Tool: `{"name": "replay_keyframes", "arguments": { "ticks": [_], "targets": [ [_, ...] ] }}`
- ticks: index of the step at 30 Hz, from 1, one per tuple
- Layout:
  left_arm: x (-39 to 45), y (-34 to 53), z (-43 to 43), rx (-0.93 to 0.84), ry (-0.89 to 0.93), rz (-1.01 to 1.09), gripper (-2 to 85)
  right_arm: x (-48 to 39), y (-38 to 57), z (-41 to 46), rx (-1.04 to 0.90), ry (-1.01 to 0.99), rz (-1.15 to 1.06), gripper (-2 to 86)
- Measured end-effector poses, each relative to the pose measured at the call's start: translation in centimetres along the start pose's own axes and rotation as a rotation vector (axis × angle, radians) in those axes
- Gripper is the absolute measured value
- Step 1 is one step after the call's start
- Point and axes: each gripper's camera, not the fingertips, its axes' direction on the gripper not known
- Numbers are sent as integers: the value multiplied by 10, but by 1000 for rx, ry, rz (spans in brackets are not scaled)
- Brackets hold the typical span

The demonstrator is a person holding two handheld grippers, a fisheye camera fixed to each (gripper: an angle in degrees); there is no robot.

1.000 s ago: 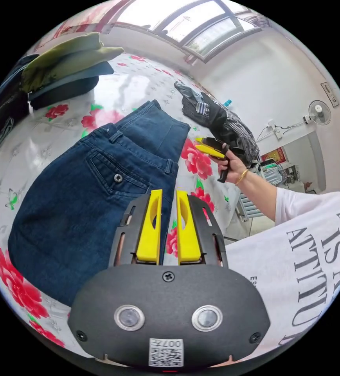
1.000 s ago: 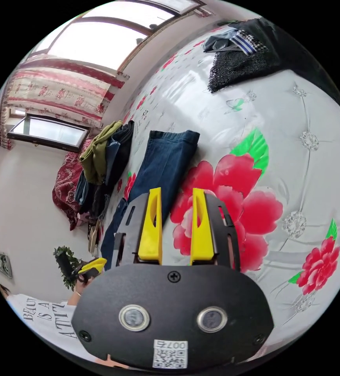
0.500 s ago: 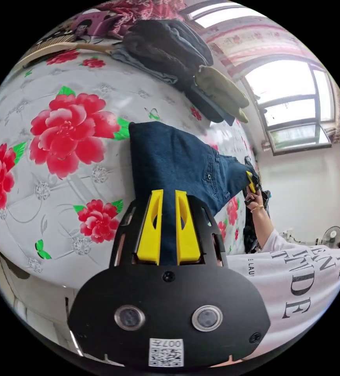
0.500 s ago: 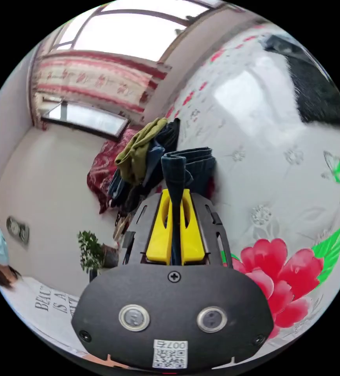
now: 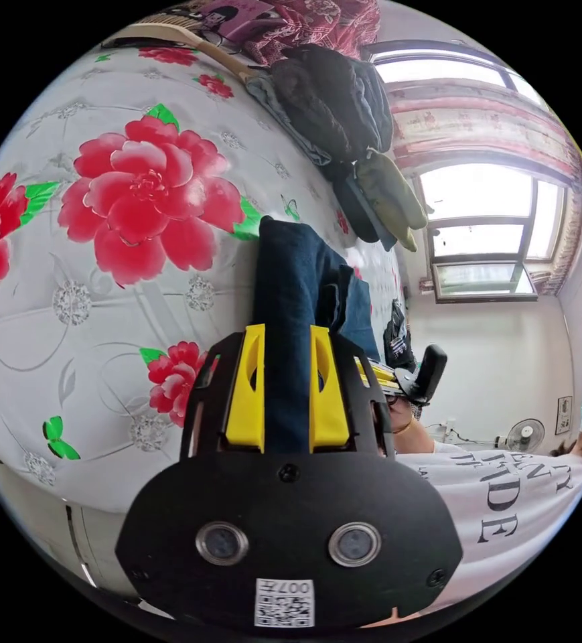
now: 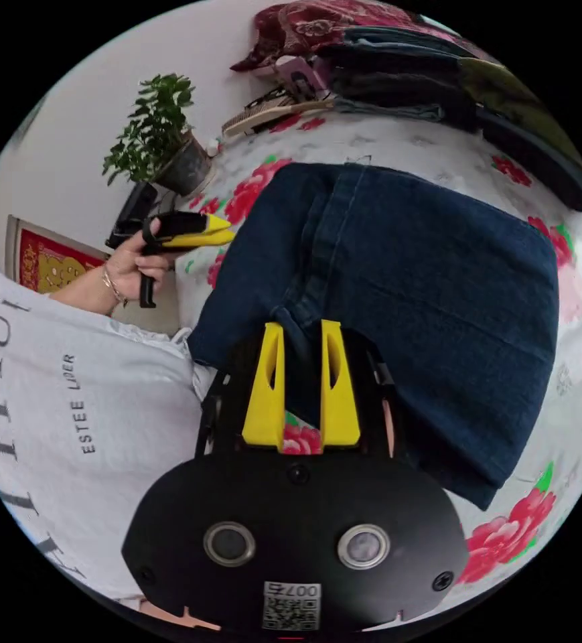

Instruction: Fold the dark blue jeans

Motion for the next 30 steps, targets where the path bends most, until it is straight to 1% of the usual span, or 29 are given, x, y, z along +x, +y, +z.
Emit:
{"name": "replay_keyframes", "arguments": {
  "ticks": [2, 3, 4, 5, 6, 7, 9, 11, 12, 15, 16, 17, 18, 19, 20, 24, 30],
  "targets": [
    [-7, -2, -5, -13, 3, 18, 103, 10, 11, -37, 109, -129, 34, 80],
    [-9, -2, -5, -20, 4, 25, 106, 14, 14, -49, 138, -153, 36, 81],
    [-12, -3, -4, -41, 2, 41, 111, 22, 23, -75, 212, -173, 48, 84],
    [-16, -5, -1, -65, 0, 54, 116, 36, 34, -99, 298, -159, 88, 86],
    [-17, -6, 0, -75, 2, 59, 119, 44, 41, -110, 338, -141, 123, 87],
    [-20, -8, 4, -88, 16, 68, 123, 64, 53, -128, 403, -95, 206, 90],
    [-24, -13, 12, -108, 50, 73, 131, 98, 72, -144, 461, -54, 352, 95],
    [-28, -20, 23, -139, 77, 77, 135, 138, 91, -139, 445, -27, 534, 99],
    [-29, -21, 25, -145, 78, 81, 133, 147, 94, -135, 426, -29, 571, 99],
    [-32, -28, 34, -187, 60, 111, 109, 180, 97, -99, 289, -93, 672, 93],
    [-33, -31, 37, -209, 71, 119, 78, 187, 96, -85, 217, -117, 697, 87],
    [-34, -34, 38, -234, 89, 130, 51, 186, 98, -92, 291, -87, 671, 77],
    [-34, -36, 39, -244, 94, 138, 38, 187, 96, -92, 285, -143, 654, 71],
    [-31, -38, 38, -252, 104, 154, 21, 193, 95, -93, 275, -200, 687, 62],
    [-25, -42, 35, -251, 113, 172, 13, 192, 92, -99, 276, -204, 672, 54],
    [8, -60, 19, -228, 173, 260, 1, 174, 71, -130, 327, -225, 555, 35],
    [75, -133, -37, -125, 232, 446, -4, 155, -8, -204, 455, -244, 383, 22]
  ]
}}
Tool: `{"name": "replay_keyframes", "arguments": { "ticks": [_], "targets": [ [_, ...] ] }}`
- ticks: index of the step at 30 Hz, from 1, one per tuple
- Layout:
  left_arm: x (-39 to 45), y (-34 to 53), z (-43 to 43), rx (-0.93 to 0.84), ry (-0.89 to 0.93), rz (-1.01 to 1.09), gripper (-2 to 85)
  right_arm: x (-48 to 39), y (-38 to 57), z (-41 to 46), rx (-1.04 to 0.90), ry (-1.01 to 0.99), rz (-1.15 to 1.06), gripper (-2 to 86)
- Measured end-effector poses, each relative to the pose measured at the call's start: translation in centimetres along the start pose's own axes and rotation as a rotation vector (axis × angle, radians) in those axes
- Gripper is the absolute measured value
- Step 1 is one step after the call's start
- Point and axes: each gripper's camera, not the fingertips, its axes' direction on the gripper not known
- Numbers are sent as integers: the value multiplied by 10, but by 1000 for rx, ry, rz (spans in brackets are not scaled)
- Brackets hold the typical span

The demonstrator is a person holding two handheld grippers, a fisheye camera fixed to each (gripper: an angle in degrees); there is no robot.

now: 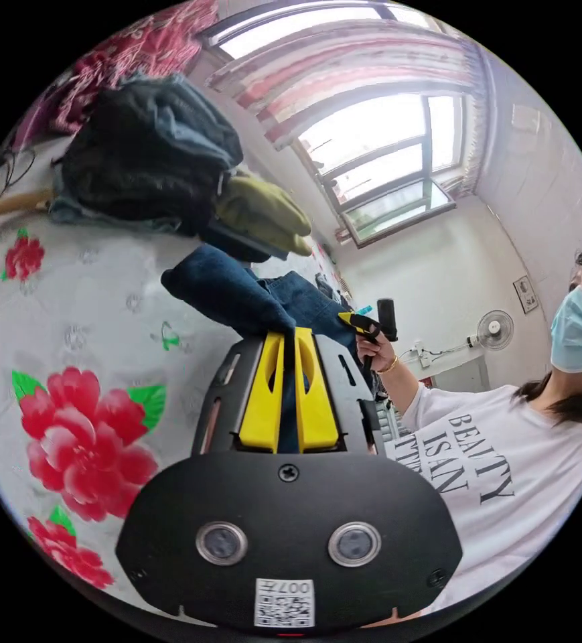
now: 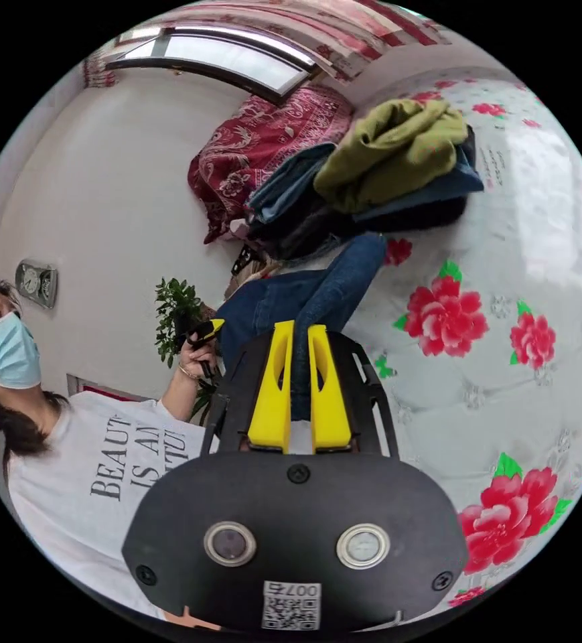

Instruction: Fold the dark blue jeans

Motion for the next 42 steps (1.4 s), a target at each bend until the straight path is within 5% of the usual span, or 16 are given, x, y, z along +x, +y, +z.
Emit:
{"name": "replay_keyframes", "arguments": {
  "ticks": [9, 12, 16, 22, 29, 42],
  "targets": [
    [63, -212, -154, 280, -152, 267, 5, -141, -269, -8, 188, -80, -237, 30],
    [33, -274, -189, 381, -164, 137, 30, -155, -355, 24, 216, -97, -155, 35],
    [-48, -280, -178, 405, -314, -125, 70, -122, -393, 97, 210, 140, 0, 31],
    [-101, -106, -107, 292, -476, -84, 70, -56, -250, 178, -15, 332, -144, 22],
    [-73, 154, 24, -116, -713, -139, 12, -1, 35, 174, -488, 775, 65, 1],
    [49, 184, 169, -322, -592, 310, -2, -25, 109, 172, -279, 777, 100, 4]
  ]
}}
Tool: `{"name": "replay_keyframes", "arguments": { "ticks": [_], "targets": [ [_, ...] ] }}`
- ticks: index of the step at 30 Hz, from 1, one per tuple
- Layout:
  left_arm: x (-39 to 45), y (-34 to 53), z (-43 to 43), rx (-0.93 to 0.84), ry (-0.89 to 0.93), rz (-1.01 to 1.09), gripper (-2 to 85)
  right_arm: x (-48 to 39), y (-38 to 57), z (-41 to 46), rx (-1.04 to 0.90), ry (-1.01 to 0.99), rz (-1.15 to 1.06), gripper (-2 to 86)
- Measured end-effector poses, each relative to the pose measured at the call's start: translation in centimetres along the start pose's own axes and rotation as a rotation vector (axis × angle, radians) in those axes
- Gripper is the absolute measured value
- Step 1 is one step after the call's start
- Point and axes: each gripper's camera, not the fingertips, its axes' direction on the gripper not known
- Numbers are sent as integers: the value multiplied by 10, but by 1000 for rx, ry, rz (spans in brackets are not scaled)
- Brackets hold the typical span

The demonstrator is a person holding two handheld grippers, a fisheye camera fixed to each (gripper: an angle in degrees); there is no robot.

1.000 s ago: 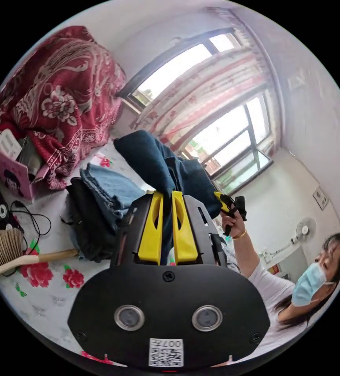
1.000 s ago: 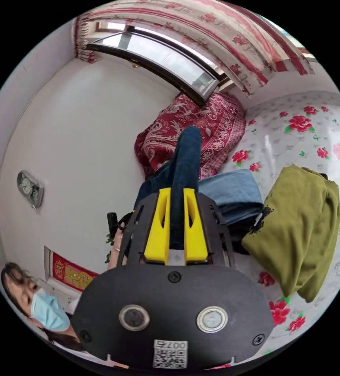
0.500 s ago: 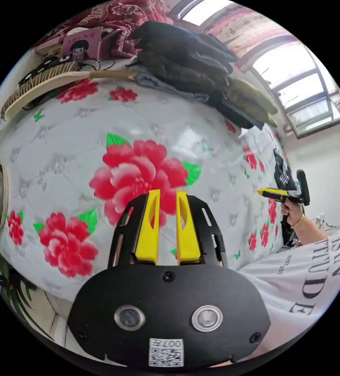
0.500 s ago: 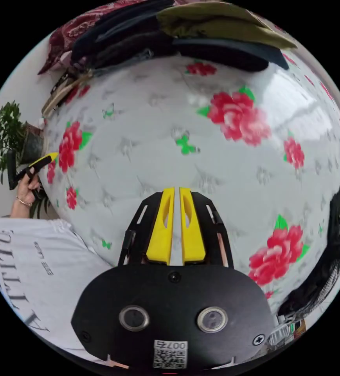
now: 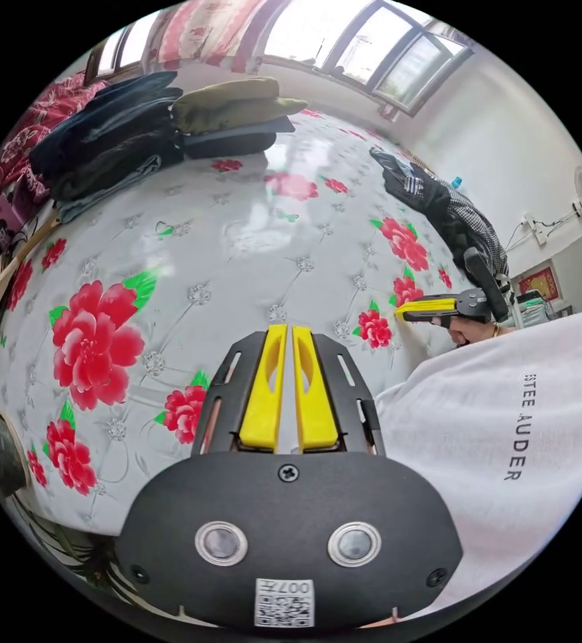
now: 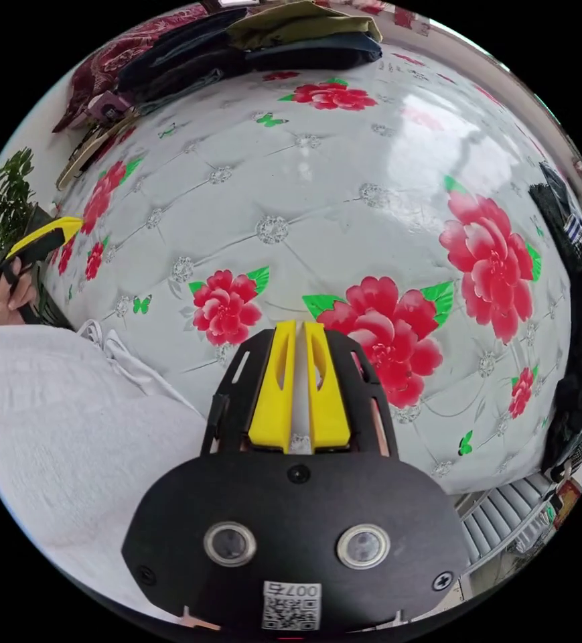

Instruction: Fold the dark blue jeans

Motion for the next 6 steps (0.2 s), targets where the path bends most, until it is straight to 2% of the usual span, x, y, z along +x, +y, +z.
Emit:
{"name": "replay_keyframes", "arguments": {
  "ticks": [3, 6],
  "targets": [
    [29, 17, 1, 13, -2, 28, 9, 12, -2, -3, 41, -110, 18, 9],
    [53, 40, 7, 17, -5, 22, 25, 46, 0, -11, 123, -233, 136, 25]
  ]
}}
